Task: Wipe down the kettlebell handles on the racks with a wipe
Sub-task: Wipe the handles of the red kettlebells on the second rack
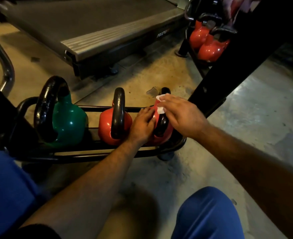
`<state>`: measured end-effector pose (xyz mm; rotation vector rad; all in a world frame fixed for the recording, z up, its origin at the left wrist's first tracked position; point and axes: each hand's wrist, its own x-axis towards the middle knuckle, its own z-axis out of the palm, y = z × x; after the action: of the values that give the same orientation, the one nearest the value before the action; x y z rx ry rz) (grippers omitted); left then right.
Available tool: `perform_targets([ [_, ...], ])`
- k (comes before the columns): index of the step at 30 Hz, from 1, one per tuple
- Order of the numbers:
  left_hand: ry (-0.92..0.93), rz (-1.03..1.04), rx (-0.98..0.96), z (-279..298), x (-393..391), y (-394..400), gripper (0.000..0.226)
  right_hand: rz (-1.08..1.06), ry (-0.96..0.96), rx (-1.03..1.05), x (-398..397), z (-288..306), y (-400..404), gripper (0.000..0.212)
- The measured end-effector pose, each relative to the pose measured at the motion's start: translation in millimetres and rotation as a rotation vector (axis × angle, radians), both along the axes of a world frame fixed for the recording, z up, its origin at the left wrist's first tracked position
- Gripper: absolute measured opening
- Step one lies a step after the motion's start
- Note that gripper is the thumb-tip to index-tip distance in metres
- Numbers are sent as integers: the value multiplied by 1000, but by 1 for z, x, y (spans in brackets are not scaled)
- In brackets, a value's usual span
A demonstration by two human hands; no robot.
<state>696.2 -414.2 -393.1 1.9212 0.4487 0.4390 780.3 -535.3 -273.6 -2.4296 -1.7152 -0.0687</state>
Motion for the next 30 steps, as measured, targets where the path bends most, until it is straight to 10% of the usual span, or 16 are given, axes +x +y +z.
perform_targets([
  [15,79,-23,42,-16,5,10,52,397,-290,-112,-10,-21,-21,36],
  [30,84,36,102,-17,3,3,50,311,-390,-150,-2,-6,-6,40],
])
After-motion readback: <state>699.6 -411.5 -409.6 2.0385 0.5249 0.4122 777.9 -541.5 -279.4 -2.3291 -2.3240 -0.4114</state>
